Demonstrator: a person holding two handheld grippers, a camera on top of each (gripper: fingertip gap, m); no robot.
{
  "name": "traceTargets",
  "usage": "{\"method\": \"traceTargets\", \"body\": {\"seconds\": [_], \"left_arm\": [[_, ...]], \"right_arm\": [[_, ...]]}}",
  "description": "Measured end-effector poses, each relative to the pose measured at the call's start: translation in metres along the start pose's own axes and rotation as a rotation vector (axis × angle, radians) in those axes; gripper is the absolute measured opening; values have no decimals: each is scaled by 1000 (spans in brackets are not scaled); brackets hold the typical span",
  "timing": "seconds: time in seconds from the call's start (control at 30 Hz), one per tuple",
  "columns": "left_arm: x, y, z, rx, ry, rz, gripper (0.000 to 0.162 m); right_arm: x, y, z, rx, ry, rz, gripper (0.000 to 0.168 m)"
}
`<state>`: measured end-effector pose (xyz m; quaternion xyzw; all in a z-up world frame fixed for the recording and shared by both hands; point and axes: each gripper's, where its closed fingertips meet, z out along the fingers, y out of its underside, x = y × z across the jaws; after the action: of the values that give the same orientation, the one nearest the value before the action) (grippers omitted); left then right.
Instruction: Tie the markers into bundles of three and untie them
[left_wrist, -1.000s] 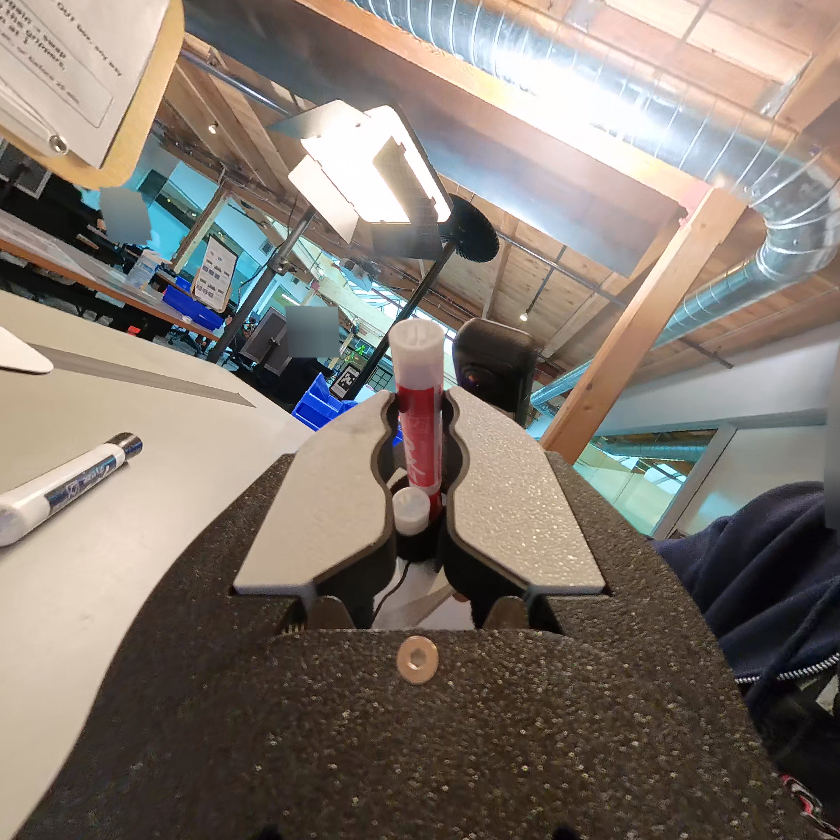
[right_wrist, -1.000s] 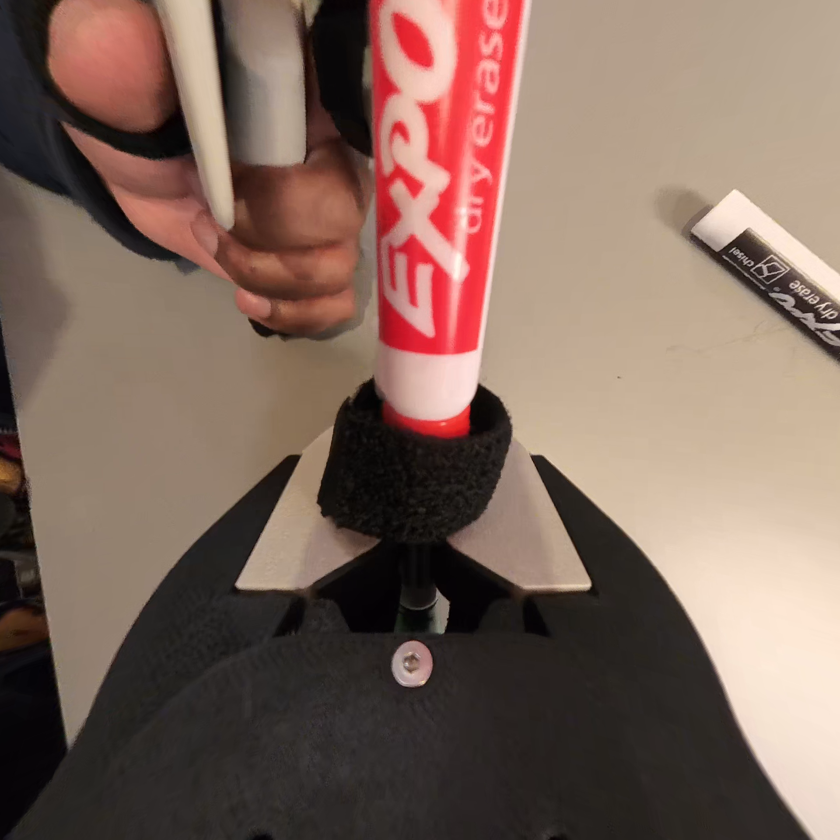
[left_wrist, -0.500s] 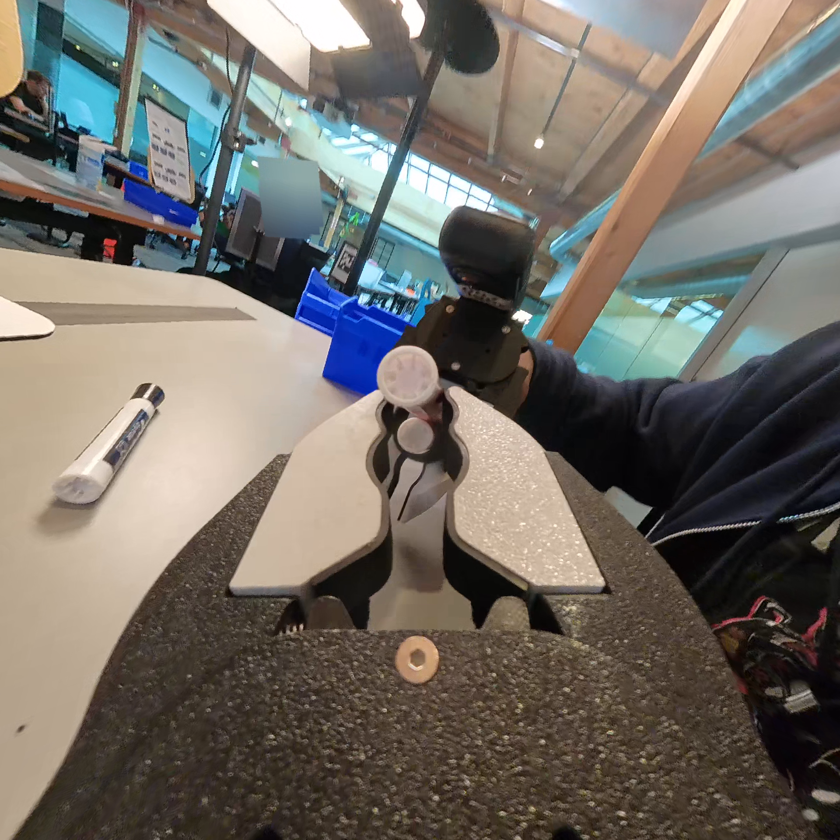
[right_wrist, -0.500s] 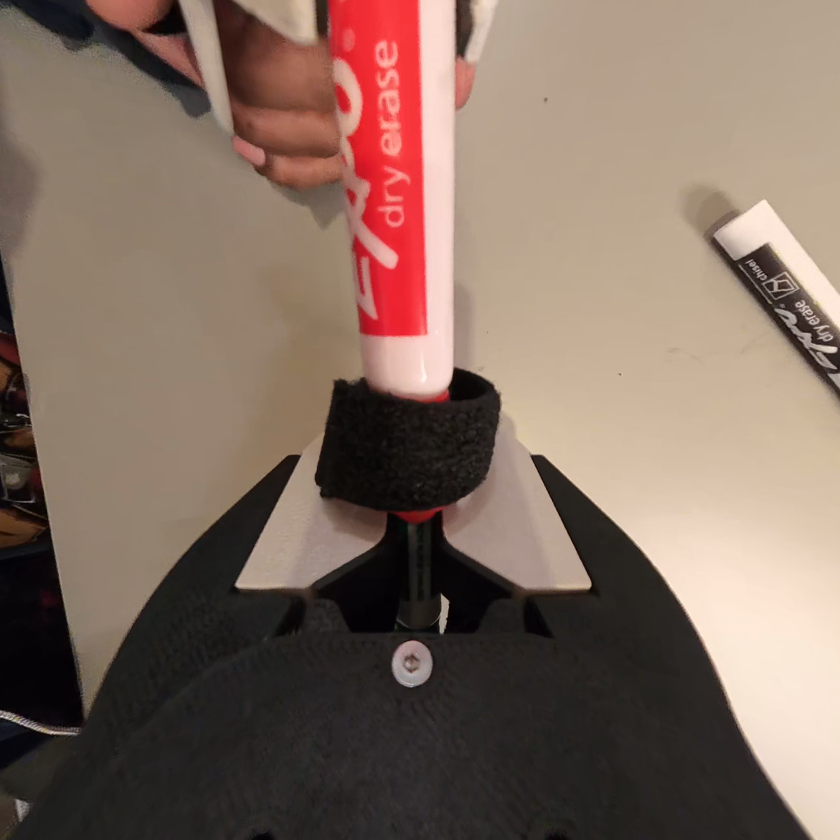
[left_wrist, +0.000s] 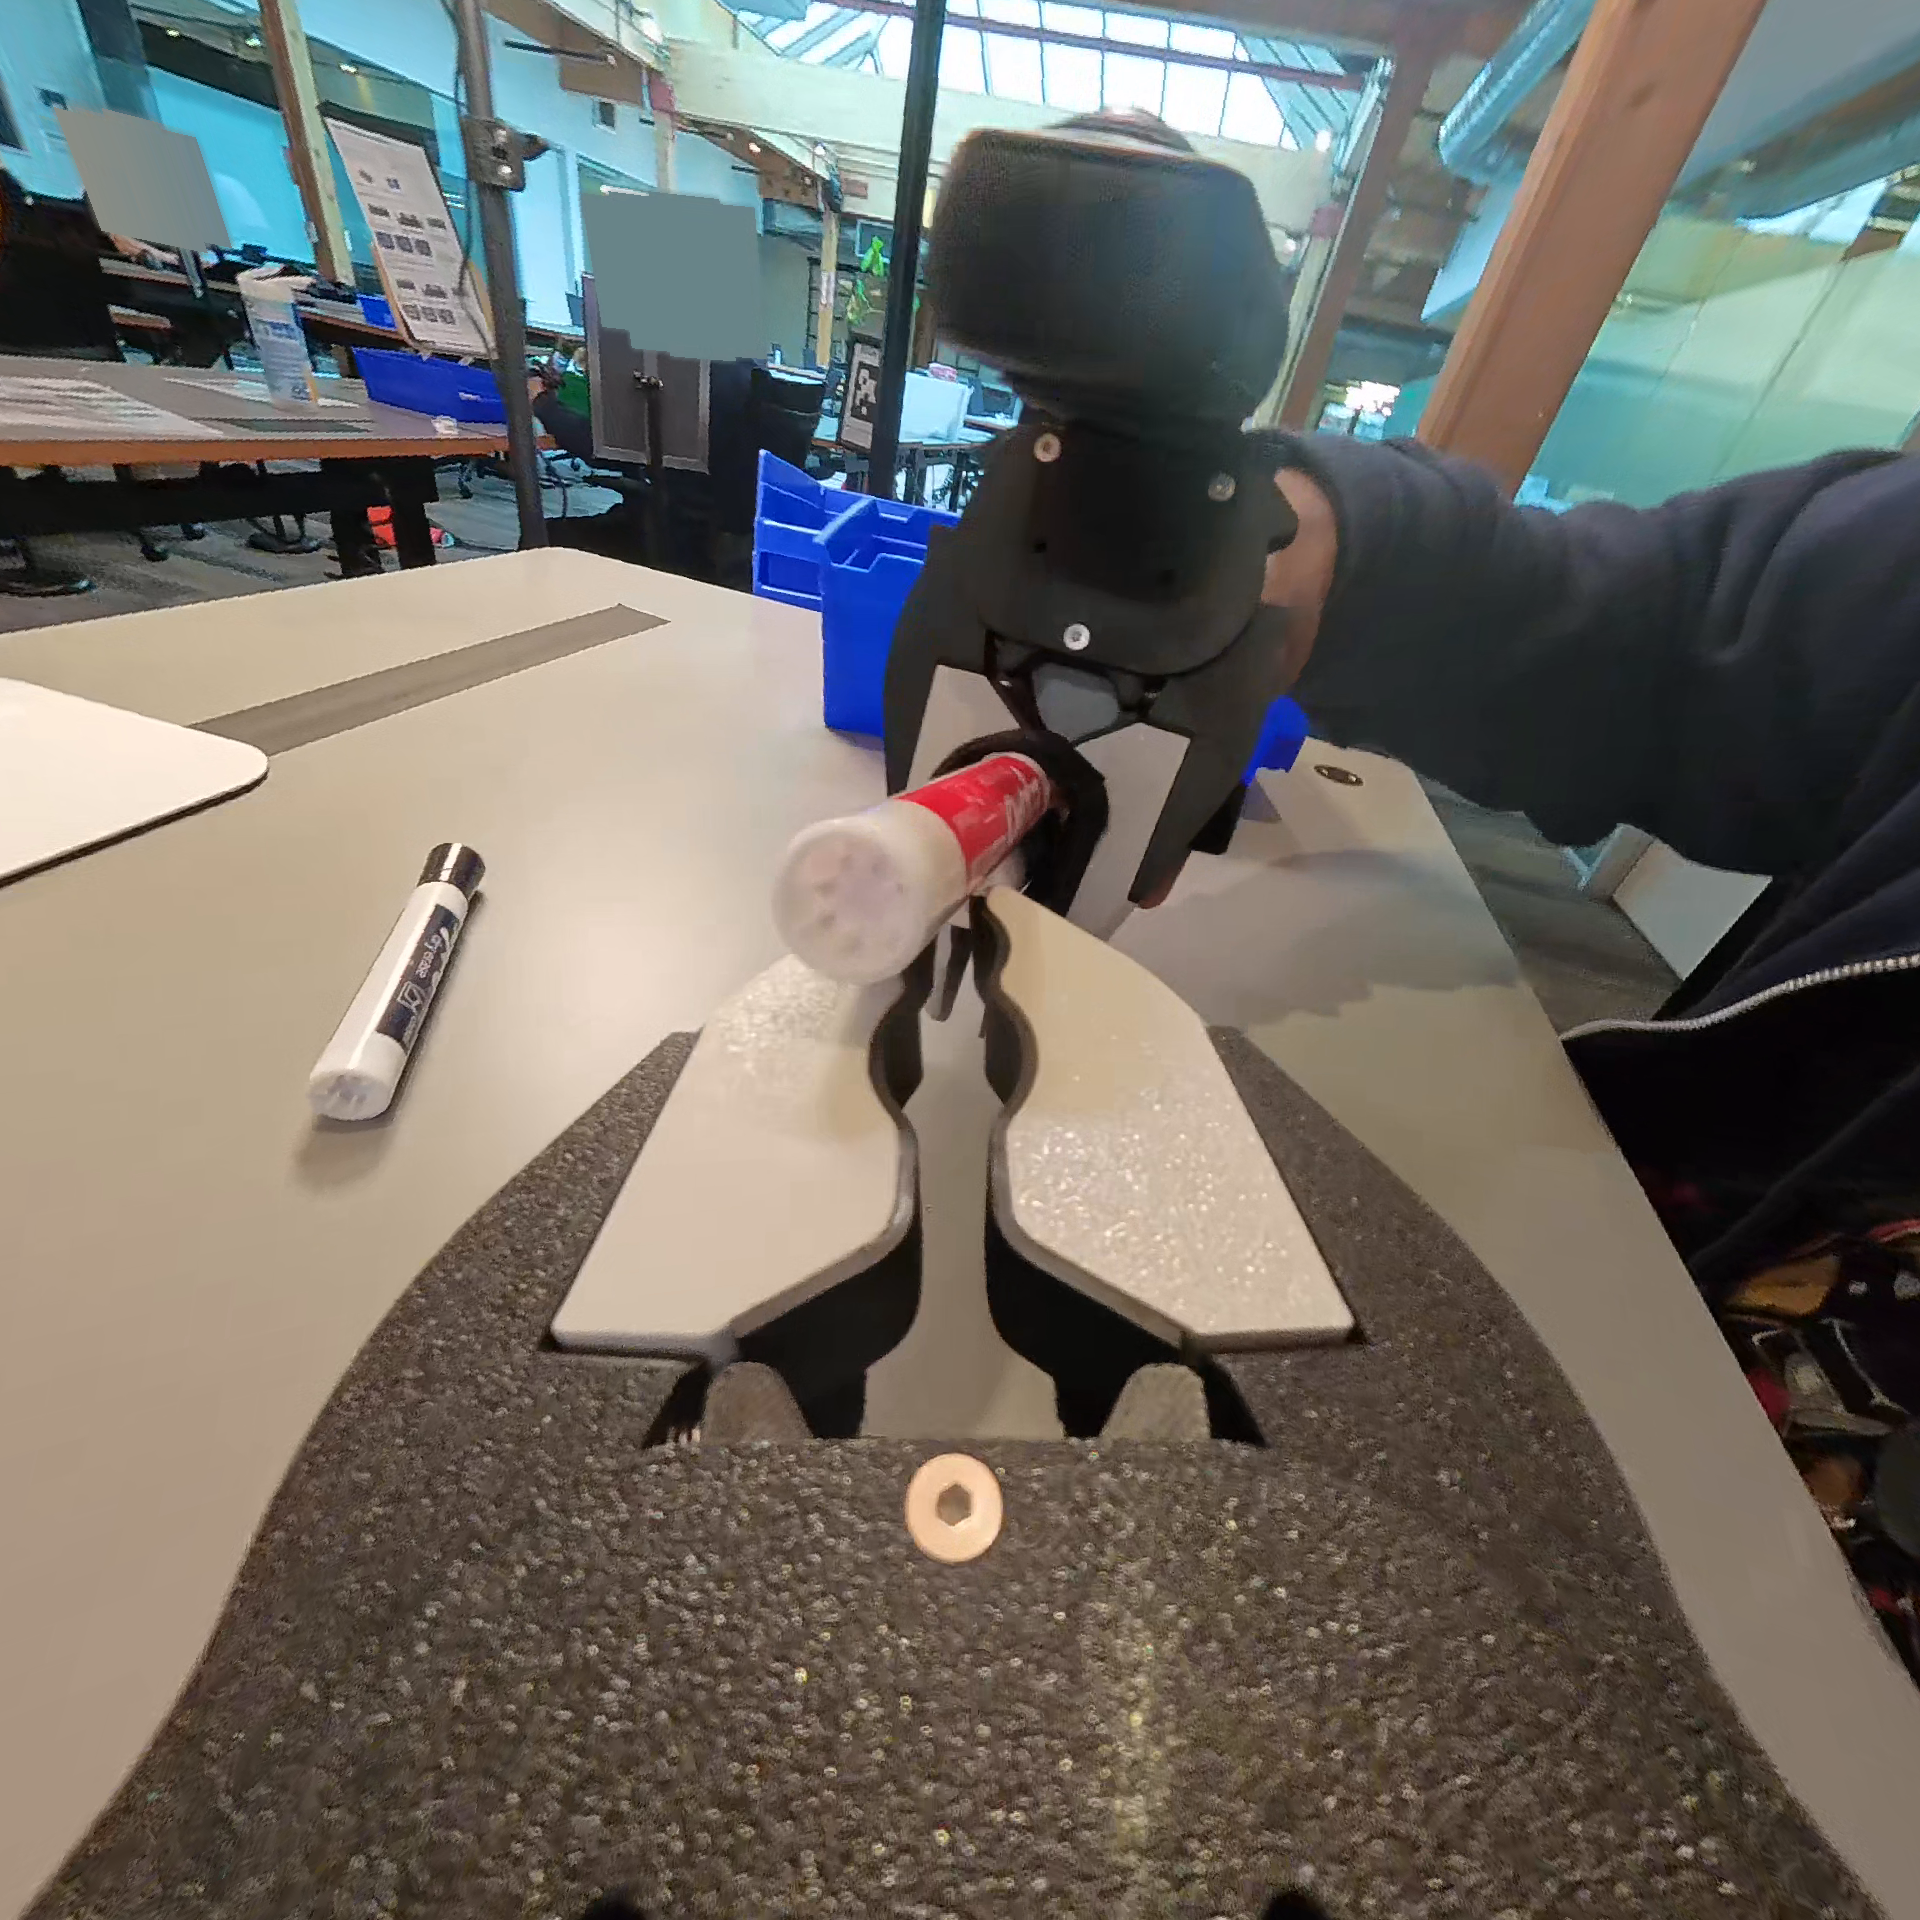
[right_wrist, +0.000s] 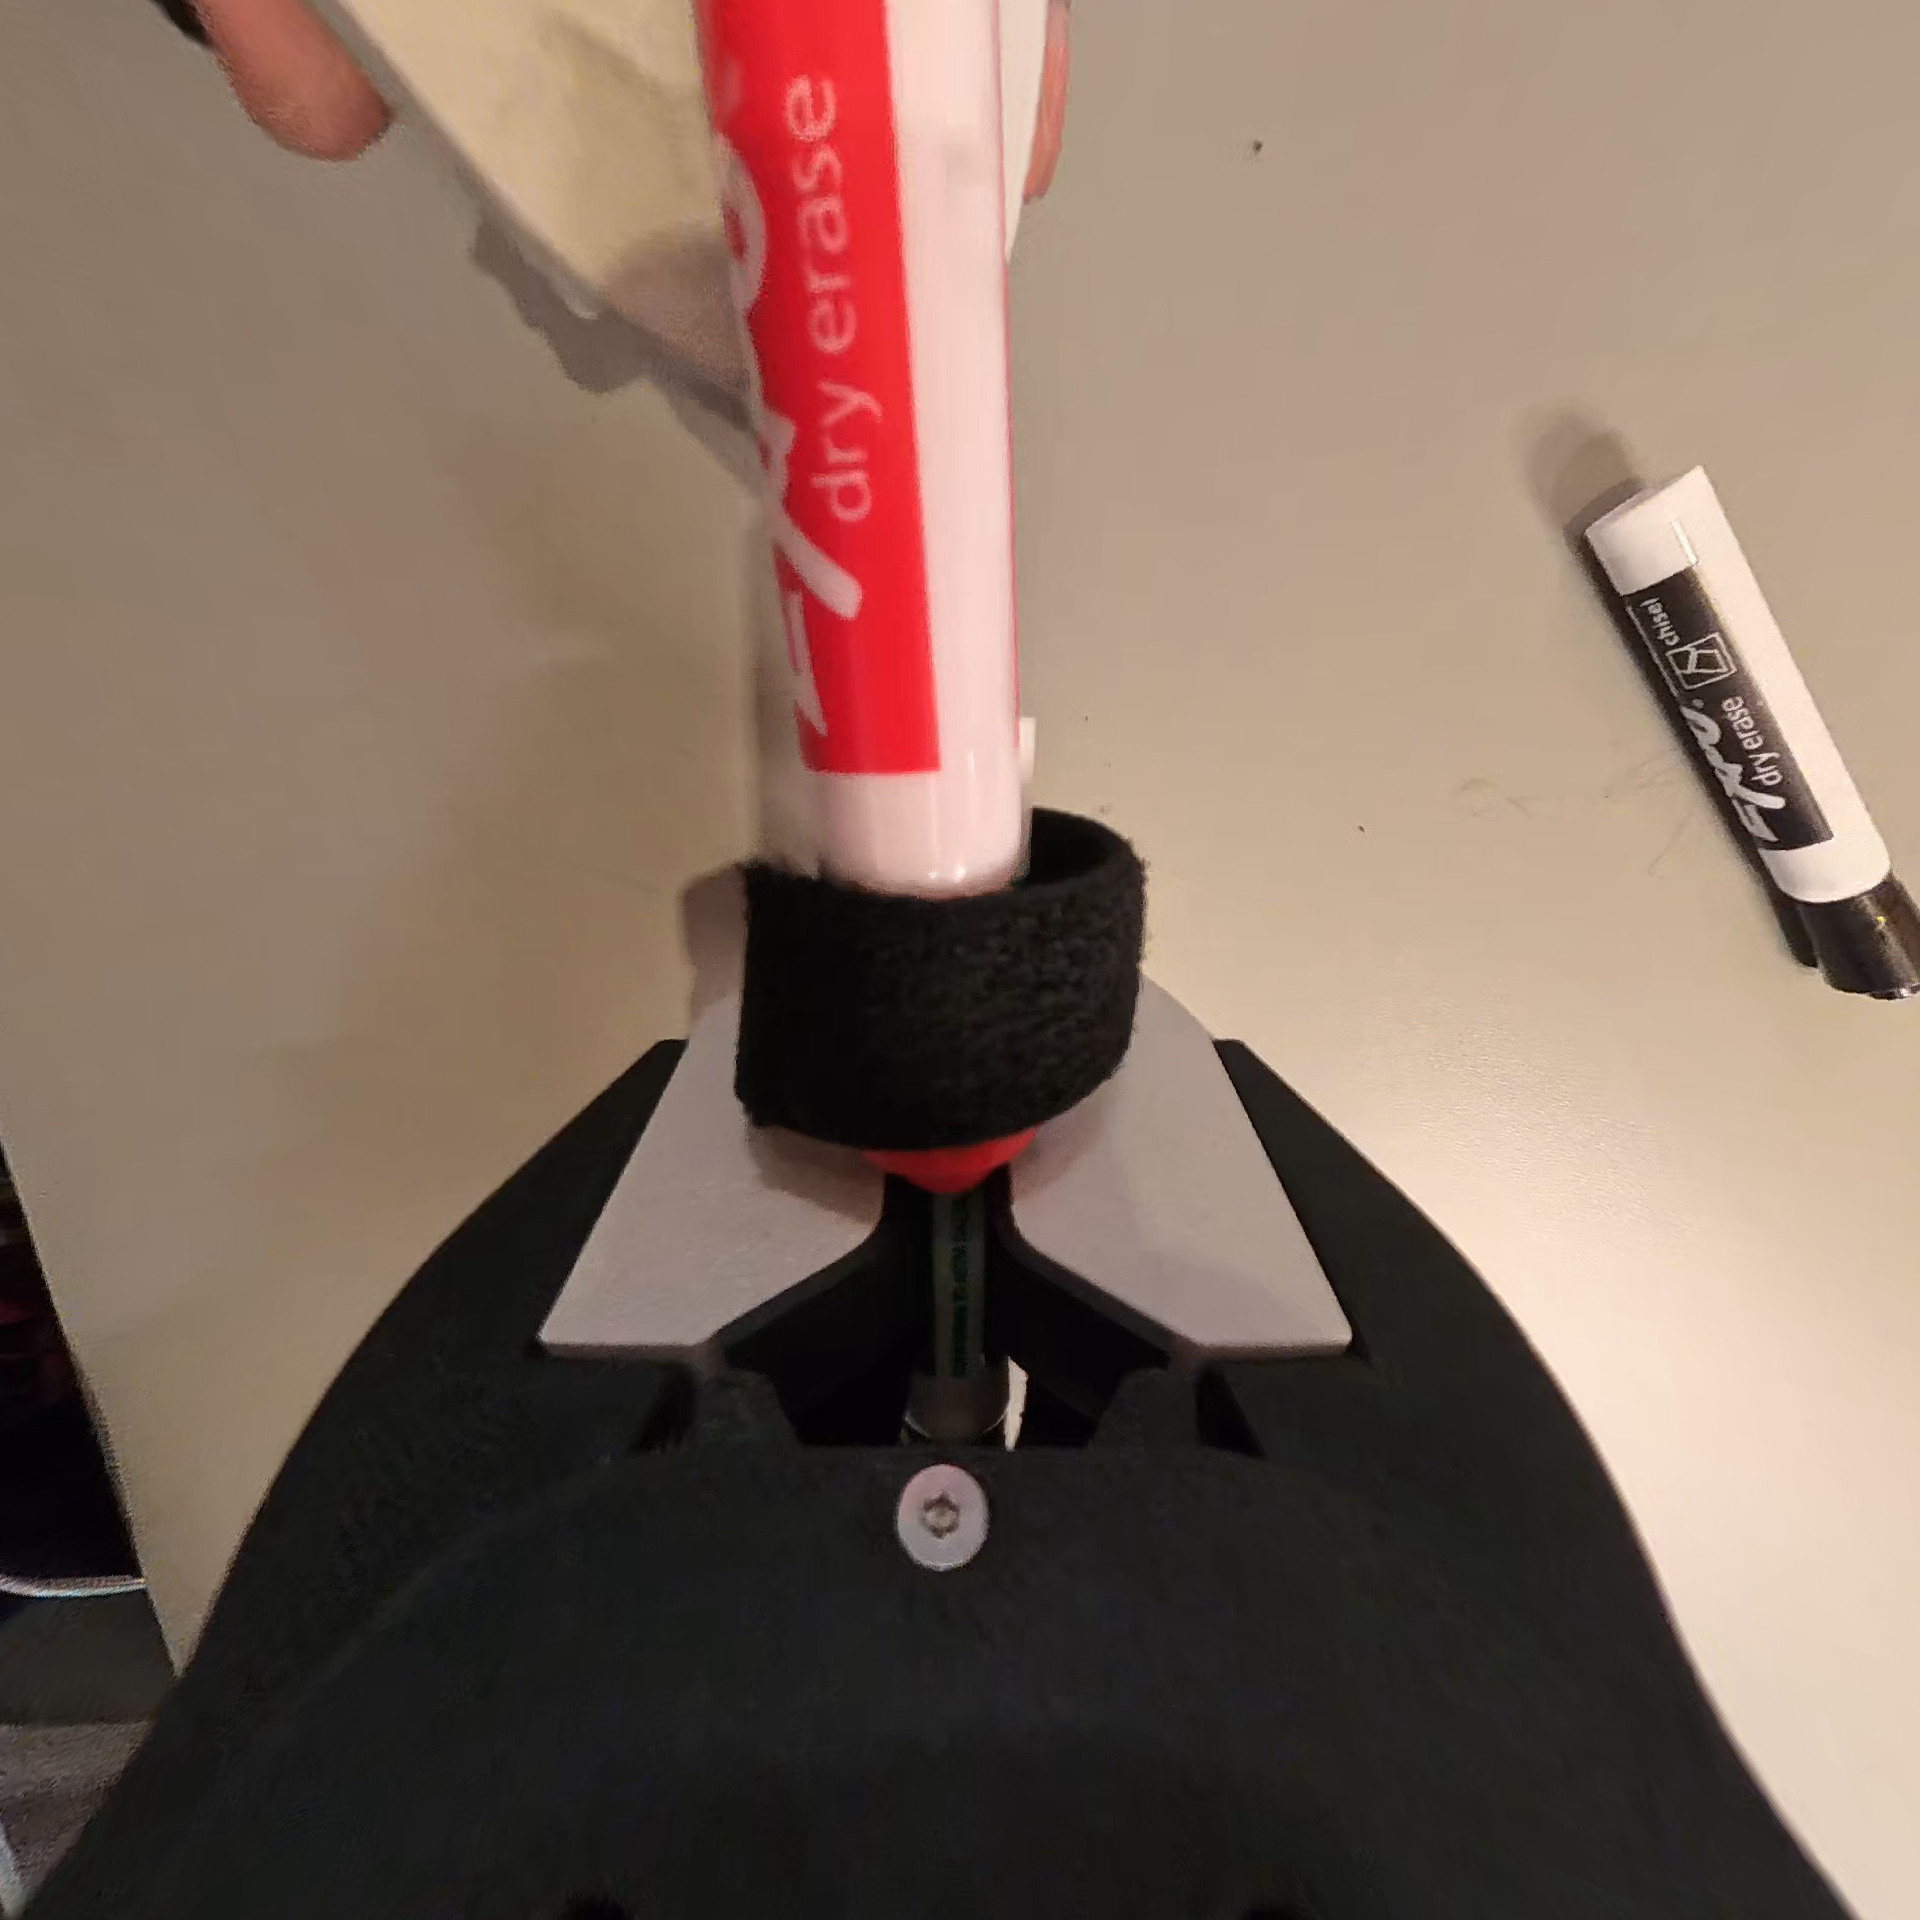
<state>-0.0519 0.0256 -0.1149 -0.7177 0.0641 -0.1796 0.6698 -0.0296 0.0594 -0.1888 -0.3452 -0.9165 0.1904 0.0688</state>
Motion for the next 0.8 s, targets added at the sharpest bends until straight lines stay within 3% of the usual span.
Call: {"method": "traceTargets", "body": {"seconds": [0.17,0.43,0.53,0.67,0.8], "left_arm": [[11,2,5,-14,37,-2,33],[12,-4,5,23,51,-58,48],[10,-10,2,60,58,-105,40],[7,-3,4,51,40,-135,4],[3,-3,3,48,36,-149,0]], "right_arm": [[-6,1,5,-27,-14,-19,9],[-8,1,7,-24,-17,-43,10],[-9,-1,8,-10,-27,-38,10],[-13,-5,14,20,-49,-21,10],[-14,-1,19,17,-58,-24,10]]}}
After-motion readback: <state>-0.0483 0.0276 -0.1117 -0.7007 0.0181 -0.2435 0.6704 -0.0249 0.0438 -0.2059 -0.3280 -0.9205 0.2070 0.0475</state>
